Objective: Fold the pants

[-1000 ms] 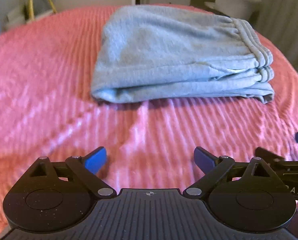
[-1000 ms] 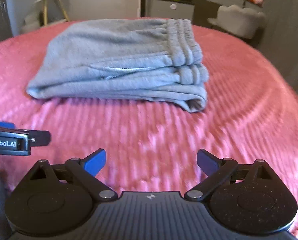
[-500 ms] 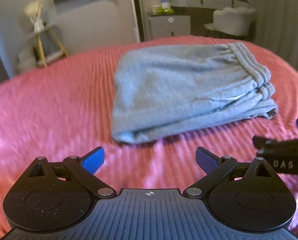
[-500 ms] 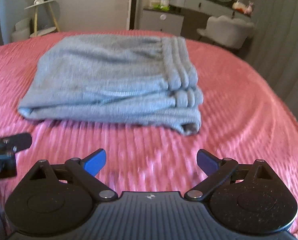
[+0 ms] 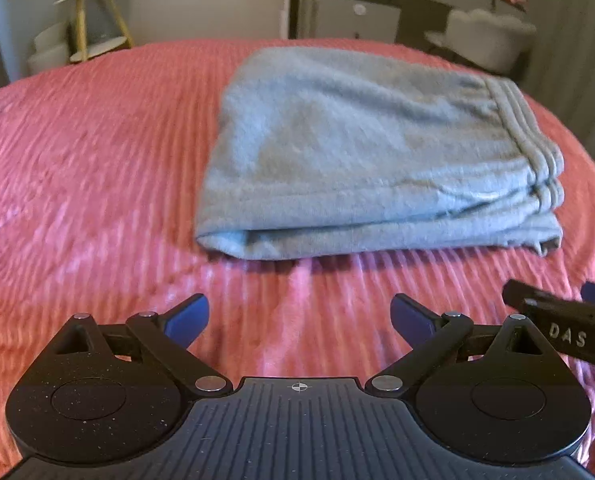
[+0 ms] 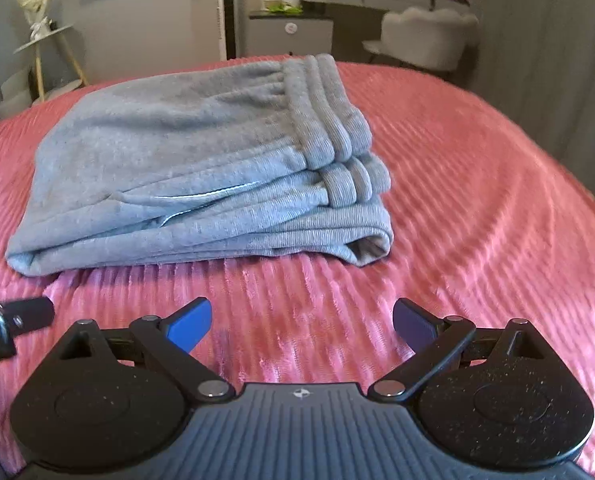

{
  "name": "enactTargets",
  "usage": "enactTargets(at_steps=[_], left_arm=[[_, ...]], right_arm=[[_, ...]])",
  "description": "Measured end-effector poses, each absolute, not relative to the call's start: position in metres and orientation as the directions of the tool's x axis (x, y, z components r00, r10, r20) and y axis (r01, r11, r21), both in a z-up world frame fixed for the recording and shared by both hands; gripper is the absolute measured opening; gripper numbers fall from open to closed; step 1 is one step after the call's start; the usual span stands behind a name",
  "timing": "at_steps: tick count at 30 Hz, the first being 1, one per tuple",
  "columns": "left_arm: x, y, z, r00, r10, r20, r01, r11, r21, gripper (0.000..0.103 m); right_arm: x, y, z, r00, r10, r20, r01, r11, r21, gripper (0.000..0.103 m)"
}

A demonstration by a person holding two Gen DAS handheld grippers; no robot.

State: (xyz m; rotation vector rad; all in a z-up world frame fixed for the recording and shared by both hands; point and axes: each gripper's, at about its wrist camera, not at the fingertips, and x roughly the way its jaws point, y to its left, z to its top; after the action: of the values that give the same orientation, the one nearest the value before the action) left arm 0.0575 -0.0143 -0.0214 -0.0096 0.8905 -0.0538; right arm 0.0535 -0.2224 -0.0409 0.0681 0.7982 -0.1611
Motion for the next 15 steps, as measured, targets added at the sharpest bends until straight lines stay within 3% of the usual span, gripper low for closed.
enactTargets(at_steps=[15], left_arm=[[0.0671,-0.0158,-0.0313,0.618,-0.023,-0.786,0.016,1.000,-0.016,0.100]], right_arm=[[0.0624,-0.2277,-0.0485,0.680,-0.119,-0.723,0.189,0.982,0.015,0.097]])
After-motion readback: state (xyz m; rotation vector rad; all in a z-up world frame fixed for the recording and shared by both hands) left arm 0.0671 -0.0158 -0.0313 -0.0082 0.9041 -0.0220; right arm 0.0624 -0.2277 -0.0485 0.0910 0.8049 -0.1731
